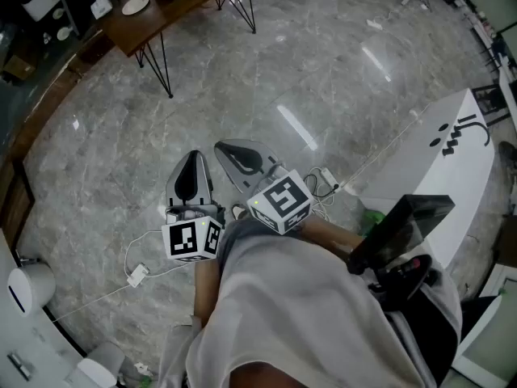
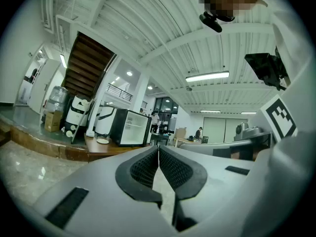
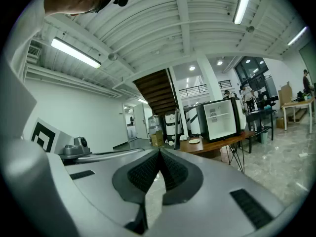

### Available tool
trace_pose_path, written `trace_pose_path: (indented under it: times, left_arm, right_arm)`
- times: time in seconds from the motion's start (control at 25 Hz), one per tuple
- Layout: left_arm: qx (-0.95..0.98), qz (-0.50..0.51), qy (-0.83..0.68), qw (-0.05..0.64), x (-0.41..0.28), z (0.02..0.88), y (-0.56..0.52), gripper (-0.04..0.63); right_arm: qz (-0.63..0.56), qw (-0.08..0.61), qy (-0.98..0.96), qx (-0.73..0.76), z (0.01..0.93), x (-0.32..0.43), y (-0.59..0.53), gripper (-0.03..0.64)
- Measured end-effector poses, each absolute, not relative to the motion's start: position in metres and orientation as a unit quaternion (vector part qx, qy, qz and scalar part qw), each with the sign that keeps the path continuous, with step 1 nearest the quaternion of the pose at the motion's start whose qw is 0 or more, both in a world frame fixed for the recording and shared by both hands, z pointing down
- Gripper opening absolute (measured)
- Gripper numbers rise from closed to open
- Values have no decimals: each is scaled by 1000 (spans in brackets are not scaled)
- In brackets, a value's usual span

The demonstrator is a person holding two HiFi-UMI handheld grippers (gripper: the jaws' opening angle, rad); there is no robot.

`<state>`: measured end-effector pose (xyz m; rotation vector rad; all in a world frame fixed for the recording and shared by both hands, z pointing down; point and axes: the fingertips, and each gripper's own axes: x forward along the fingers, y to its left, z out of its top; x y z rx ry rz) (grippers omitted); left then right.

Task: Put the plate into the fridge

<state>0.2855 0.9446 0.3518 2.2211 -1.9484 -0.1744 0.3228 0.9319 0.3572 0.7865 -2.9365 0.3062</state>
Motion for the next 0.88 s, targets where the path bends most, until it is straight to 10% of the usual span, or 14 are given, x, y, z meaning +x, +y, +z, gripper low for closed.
trace_pose_path:
  times: [0.88]
  left_arm:
    - [745,-72,-658,89,272,349,955,23]
  right_arm:
    - [115,44,-958,257,353,312,939,18]
